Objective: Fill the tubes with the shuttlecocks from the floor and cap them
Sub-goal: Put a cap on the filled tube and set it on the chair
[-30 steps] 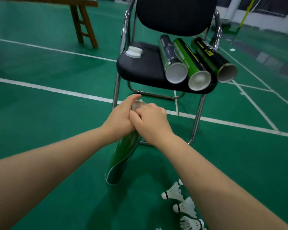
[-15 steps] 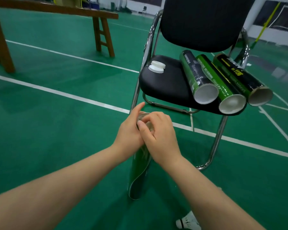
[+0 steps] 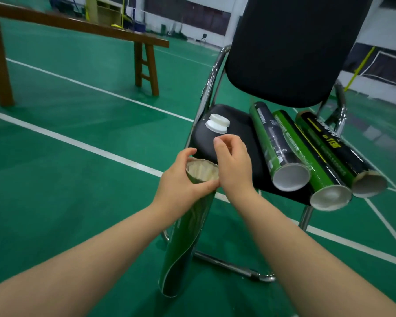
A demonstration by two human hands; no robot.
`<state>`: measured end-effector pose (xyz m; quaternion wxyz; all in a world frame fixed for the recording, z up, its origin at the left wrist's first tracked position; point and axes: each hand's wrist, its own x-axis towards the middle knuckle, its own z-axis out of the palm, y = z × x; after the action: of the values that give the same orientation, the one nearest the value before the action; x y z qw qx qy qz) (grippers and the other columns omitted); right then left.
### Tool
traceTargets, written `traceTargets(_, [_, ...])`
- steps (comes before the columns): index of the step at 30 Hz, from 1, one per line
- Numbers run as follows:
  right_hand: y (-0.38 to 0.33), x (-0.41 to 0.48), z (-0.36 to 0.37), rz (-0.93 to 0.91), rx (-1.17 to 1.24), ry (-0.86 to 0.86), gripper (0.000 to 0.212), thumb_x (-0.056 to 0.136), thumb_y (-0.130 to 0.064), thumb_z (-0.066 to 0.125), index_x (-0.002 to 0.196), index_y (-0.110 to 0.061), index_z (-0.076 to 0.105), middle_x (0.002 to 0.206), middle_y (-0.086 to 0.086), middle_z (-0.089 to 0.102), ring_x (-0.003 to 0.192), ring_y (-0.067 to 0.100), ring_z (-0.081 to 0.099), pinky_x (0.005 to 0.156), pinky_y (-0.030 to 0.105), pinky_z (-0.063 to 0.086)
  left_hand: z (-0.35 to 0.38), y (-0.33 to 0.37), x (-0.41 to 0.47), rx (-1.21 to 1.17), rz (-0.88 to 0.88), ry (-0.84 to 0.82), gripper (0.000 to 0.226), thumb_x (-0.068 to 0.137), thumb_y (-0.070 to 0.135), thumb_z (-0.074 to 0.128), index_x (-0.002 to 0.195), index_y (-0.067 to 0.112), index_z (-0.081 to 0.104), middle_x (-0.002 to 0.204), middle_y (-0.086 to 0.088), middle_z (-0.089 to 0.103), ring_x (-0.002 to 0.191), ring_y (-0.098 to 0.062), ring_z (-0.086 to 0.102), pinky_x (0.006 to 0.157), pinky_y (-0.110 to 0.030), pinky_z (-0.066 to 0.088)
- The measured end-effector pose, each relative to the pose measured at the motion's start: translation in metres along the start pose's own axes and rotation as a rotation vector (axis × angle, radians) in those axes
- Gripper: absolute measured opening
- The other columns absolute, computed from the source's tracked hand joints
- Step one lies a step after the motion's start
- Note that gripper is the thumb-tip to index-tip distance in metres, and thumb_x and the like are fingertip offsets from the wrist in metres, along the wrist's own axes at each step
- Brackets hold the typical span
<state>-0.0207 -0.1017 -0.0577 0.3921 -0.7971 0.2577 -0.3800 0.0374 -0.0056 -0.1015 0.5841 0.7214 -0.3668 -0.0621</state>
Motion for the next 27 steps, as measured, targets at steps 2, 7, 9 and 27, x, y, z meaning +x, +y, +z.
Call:
traceTargets(2, [0.007, 0.032, 0.007, 0.015, -0.137, -0.039, 0.016, 0.092, -0.032, 0.049, 0.100, -0.020, 0.055, 0.108, 0.004, 0.054, 0.092, 0.010, 0.052, 0.083, 0.026, 0.042, 0.001, -0.007, 0.007, -0.006, -0.002, -0.020, 0.081, 0.063, 0.040, 0.081, 0.131, 0.027, 0.039, 0.112, 0.007, 0.054, 0.104, -0.012, 0.052, 0.081, -0.015, 0.034])
traceTargets(7, [0.023, 0.091, 0.030, 0.056, -0.516, -0.047, 0.048, 0.092, -0.041, 0.046, 0.132, -0.016, 0.044, 0.134, 0.012, 0.044, 0.122, 0.033, 0.041, 0.097, 0.041, 0.035, 0.001, -0.013, 0.036, -0.011, -0.017, -0.017, 0.088, 0.064, 0.043, 0.079, 0.136, 0.029, 0.031, 0.115, 0.006, 0.051, 0.104, -0.014, 0.050, 0.085, -0.021, 0.035])
traceTargets(9, [0.030, 0.105, 0.037, 0.103, -0.608, -0.038, 0.056, 0.089, -0.043, 0.049, 0.137, -0.017, 0.037, 0.139, 0.012, 0.039, 0.124, 0.034, 0.037, 0.099, 0.042, 0.033, 0.004, -0.014, 0.047, 0.007, -0.017, -0.014, 0.088, 0.065, 0.045, 0.078, 0.137, 0.029, 0.030, 0.118, 0.003, 0.053, 0.107, -0.015, 0.050, 0.084, -0.021, 0.034])
traceTargets(27, [0.054, 0.147, 0.048, 0.055, -0.737, -0.130, 0.050, 0.088, -0.049, 0.050, 0.136, -0.037, 0.039, 0.156, 0.000, 0.009, 0.131, 0.032, 0.036, 0.103, 0.045, 0.033, 0.012, -0.027, 0.063, -0.046, -0.025, 0.041, 0.088, 0.064, 0.041, 0.080, 0.136, 0.033, 0.029, 0.105, 0.010, 0.049, 0.095, -0.009, 0.048, 0.071, -0.008, 0.028])
